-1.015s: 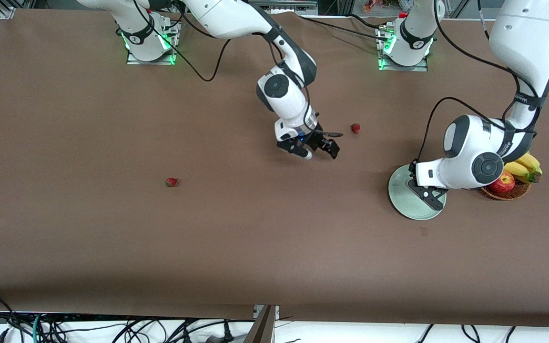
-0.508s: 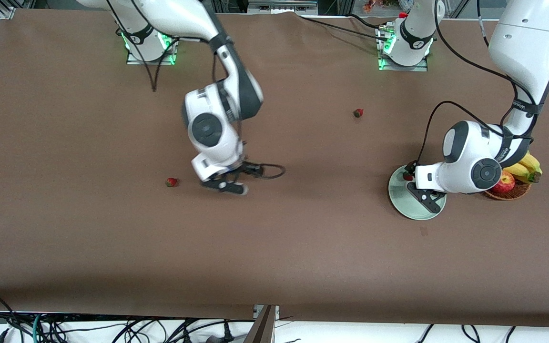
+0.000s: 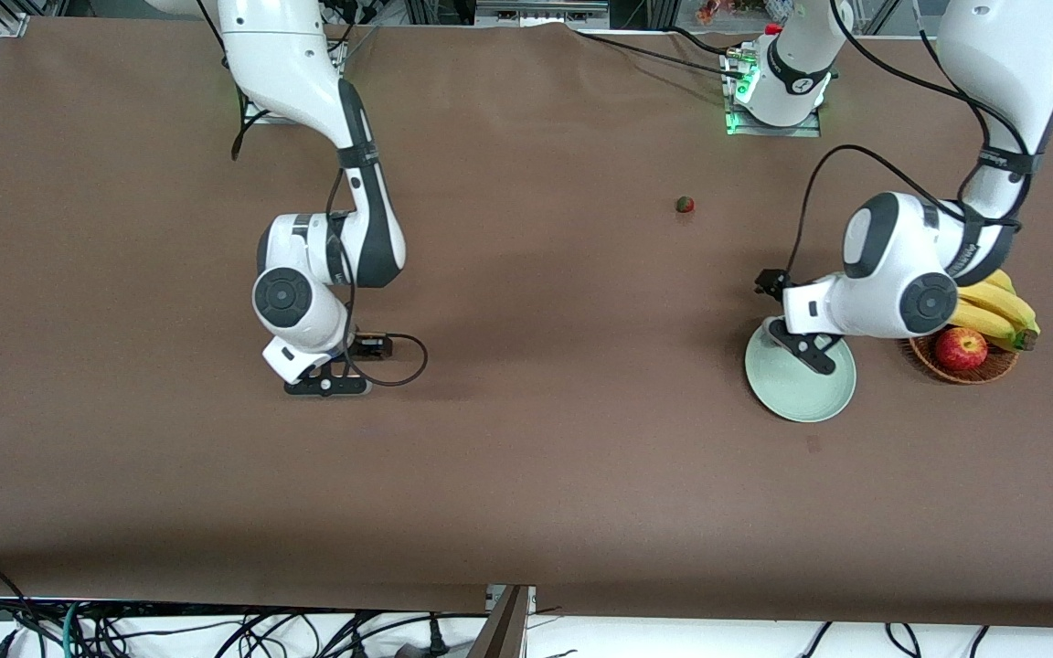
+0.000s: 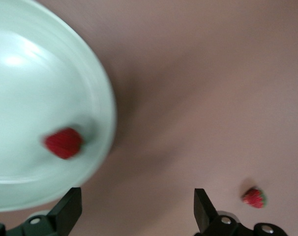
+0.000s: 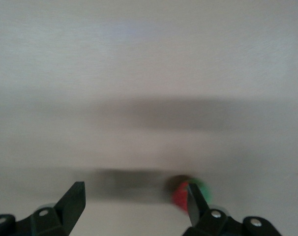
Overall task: Collect all strawberries into plate
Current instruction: 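Release the strawberry onto the plate with the left gripper while the right gripper grasps another, then grasp the mid-table strawberry with the left gripper while the right gripper lifts its strawberry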
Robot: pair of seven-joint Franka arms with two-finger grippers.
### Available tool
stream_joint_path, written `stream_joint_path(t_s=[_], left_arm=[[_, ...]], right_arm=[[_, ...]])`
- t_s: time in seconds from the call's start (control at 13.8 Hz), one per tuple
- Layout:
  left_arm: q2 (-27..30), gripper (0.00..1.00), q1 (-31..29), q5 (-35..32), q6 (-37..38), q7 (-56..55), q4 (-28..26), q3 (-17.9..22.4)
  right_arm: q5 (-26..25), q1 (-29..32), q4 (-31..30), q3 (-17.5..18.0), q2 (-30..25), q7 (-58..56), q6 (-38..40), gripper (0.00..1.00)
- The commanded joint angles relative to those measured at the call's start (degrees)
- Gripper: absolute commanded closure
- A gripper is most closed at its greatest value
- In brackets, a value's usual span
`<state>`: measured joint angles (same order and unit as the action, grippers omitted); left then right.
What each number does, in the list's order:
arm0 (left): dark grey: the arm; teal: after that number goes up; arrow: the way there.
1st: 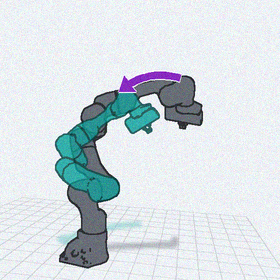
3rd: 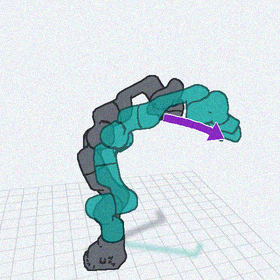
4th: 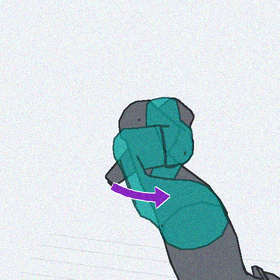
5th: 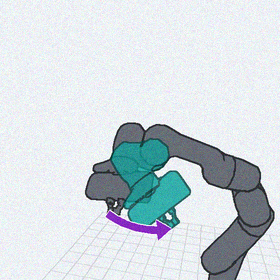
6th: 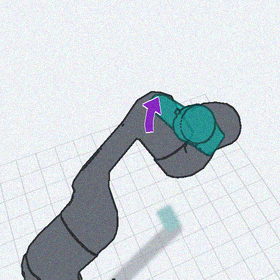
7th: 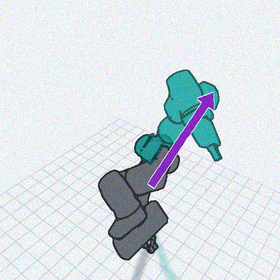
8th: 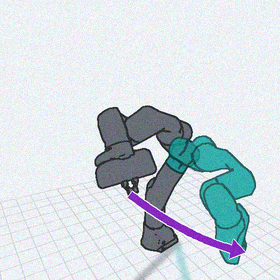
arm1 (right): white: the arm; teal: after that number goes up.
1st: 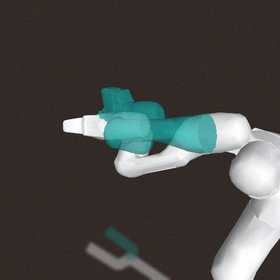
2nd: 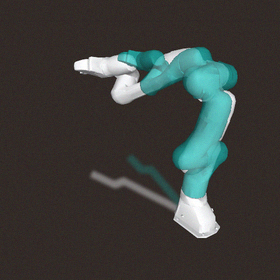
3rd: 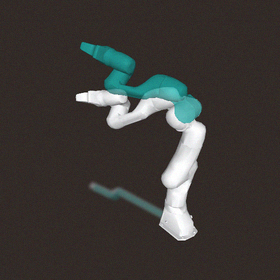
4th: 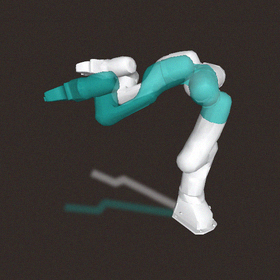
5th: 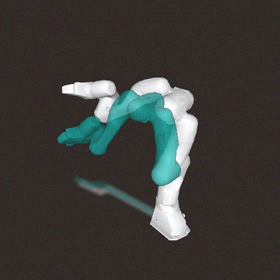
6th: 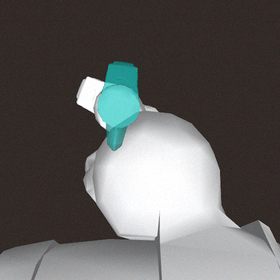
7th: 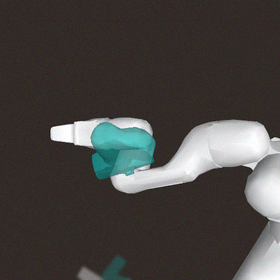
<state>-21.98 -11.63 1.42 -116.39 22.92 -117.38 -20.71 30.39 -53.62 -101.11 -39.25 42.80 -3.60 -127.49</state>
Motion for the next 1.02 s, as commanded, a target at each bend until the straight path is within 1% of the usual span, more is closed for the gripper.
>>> stream_joint_path(t_s=[0.0,0.07,0.22,0.29,0.44,0.51,0.58,0.65,0.73,0.8,0.87,0.94], left_arm=[[5.19,0.0,-0.23,1.48,-1.64,-13.8,-7.94,-5.55],[5.02,0.0,0.03,1.48,-1.64,-19.43,-9.26,-7.05],[4.84,0.0,0.12,1.48,-3.83,-29.64,-13.12,-10.12],[4.85,0.0,0.03,1.48,-4.97,-32.38,-14.97,-12.05],[4.67,0.0,0.21,1.48,-7.52,-35.99,-18.31,-13.47],[4.5,0.0,0.73,1.39,-9.97,-38.45,-20.24,-14.61],[4.32,0.0,1.69,1.48,-11.91,-40.65,-21.74,-15.41],[4.06,0.0,3.44,1.48,-13.32,-42.41,-22.71,-15.41],[3.79,0.0,4.42,1.48,-13.42,-44.08,-22.98,-15.41],[3.79,0.0,4.6,1.39,-13.51,-44.88,-23.42,-15.5],[3.7,0.0,5.04,1.39,-13.68,-44.89,-24.12,-15.5],[3.27,0.0,5.3,1.22,-14.55,-44.89,-24.65,-15.5]], right_arm=[[0.46,3.34,-2.77,0.14,-2.02,-7.1,-0.47,0.09],[2.28,4.04,-2.86,0.23,-1.85,-8.08,-0.48,0.09],[6.68,4.49,-2.87,0.23,-1.23,-11.41,-0.56,0.14],[8.7,4.58,-2.87,0.31,-0.62,-11.77,-0.74,0.18],[11.26,4.14,-3.13,0.66,0.0,-11.78,-1.71,0.22],[11.79,3.96,-3.65,0.84,0.09,-11.78,-1.71,0.24],[11.97,3.96,-4.35,1.71,-0.08,-11.78,-1.97,0.3],[11.97,3.88,-5.06,1.89,-0.35,-11.78,-2.15,0.39],[11.88,3.79,-5.24,1.9,-0.52,-12.12,-1.97,0.56],[11.88,3.79,-5.15,1.81,-0.61,-13.0,-1.62,0.82],[11.88,3.79,-4.98,1.81,-0.87,-12.92,-1.36,0.99],[11.88,3.53,-4.63,1.81,-1.14,-11.96,-1.27,1.0]])
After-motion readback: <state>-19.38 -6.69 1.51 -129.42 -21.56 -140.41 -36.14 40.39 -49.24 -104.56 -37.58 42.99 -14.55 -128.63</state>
